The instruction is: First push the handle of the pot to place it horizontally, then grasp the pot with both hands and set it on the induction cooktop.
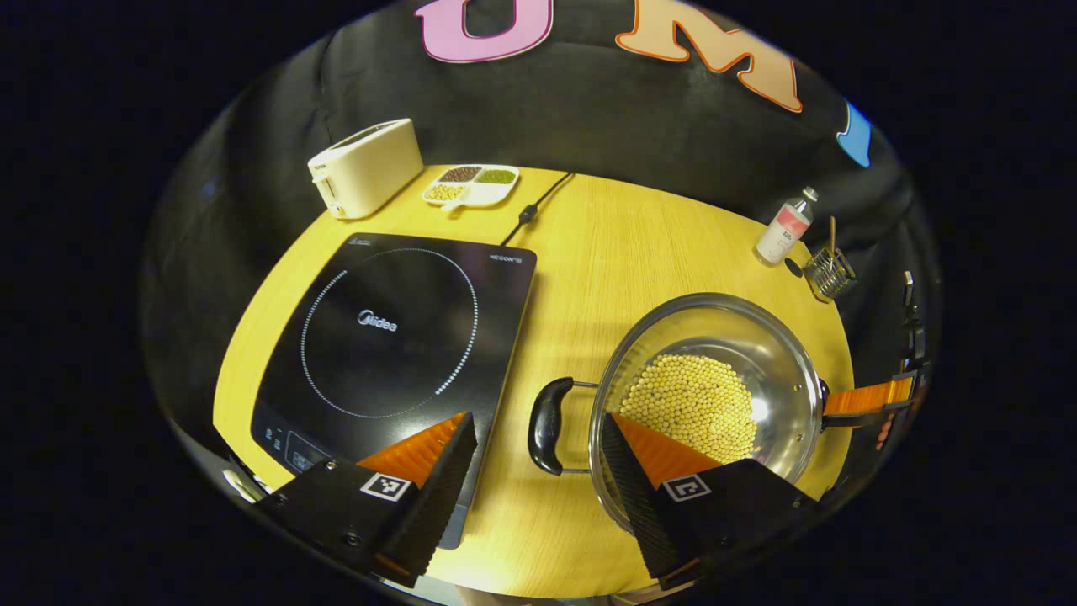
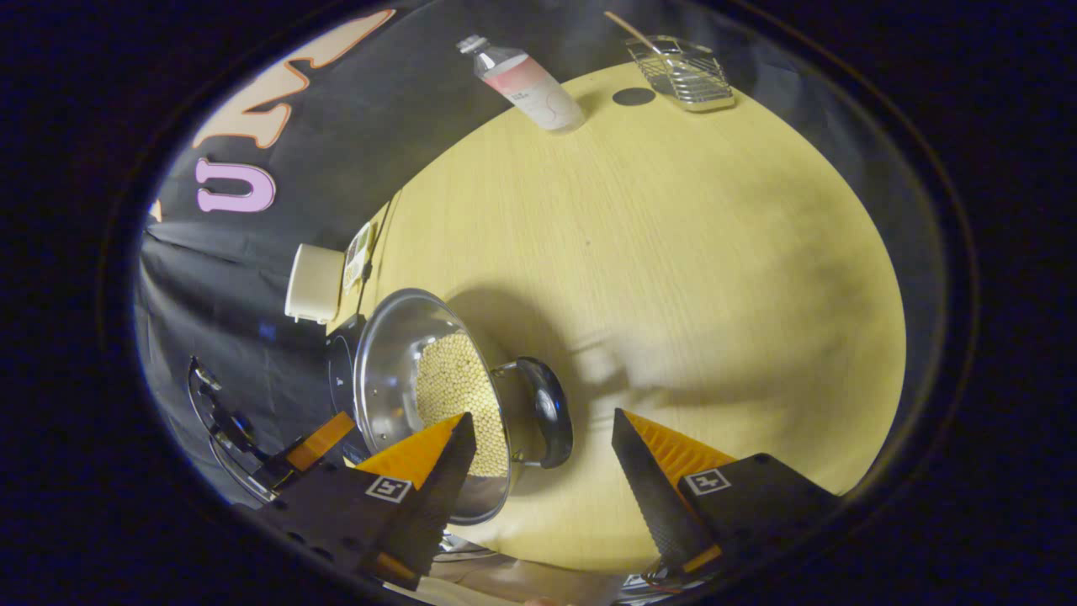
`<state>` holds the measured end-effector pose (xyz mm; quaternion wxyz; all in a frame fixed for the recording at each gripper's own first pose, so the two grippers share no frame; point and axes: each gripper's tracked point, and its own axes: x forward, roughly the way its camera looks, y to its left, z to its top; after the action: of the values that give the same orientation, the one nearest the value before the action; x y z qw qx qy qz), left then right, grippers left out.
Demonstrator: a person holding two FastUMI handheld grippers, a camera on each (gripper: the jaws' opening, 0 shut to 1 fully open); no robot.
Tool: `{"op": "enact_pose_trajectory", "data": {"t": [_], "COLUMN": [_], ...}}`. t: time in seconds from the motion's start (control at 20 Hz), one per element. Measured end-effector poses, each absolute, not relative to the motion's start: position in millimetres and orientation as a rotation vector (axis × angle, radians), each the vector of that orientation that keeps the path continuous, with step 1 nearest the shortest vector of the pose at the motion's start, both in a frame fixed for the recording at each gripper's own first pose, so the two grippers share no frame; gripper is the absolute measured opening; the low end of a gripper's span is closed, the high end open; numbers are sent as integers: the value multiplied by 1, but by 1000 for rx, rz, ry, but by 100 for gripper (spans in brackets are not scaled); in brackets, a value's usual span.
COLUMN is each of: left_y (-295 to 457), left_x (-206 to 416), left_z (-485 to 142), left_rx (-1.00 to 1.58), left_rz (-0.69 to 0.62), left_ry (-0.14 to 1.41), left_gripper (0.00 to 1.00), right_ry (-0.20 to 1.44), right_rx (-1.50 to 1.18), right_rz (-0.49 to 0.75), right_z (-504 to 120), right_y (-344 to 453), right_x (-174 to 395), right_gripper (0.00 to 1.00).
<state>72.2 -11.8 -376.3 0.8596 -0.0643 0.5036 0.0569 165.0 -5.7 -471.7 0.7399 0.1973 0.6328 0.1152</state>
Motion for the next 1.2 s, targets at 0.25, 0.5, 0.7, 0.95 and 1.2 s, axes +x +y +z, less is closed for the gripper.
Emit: {"op": "enact_pose_trajectory", "data": {"t": [0.25, 0.5, 0.7, 0.95, 1.2], "left_y": [-21, -25, -29, -29, -36], "left_x": [76, 80, 77, 77, 73], "left_z": [-394, -416, -429, -434, -436], "left_rx": [-147, -173, -231, -259, -322], "left_rz": [84, 83, 102, 98, 72], "left_ry": [1120, 1176, 1215, 1229, 1224], "left_gripper": [91, 87, 80, 70, 61], "right_ry": [1436, 1481, 1517, 1557, 1529], "right_rx": [404, 401, 390, 401, 369], "right_rz": [264, 261, 284, 286, 247], "right_z": [-489, -506, -516, -525, -523], "right_y": [6, 17, 24, 26, 16], "right_x": [166, 166, 161, 157, 158], "right_gripper": [92, 98, 72, 70, 57]}}
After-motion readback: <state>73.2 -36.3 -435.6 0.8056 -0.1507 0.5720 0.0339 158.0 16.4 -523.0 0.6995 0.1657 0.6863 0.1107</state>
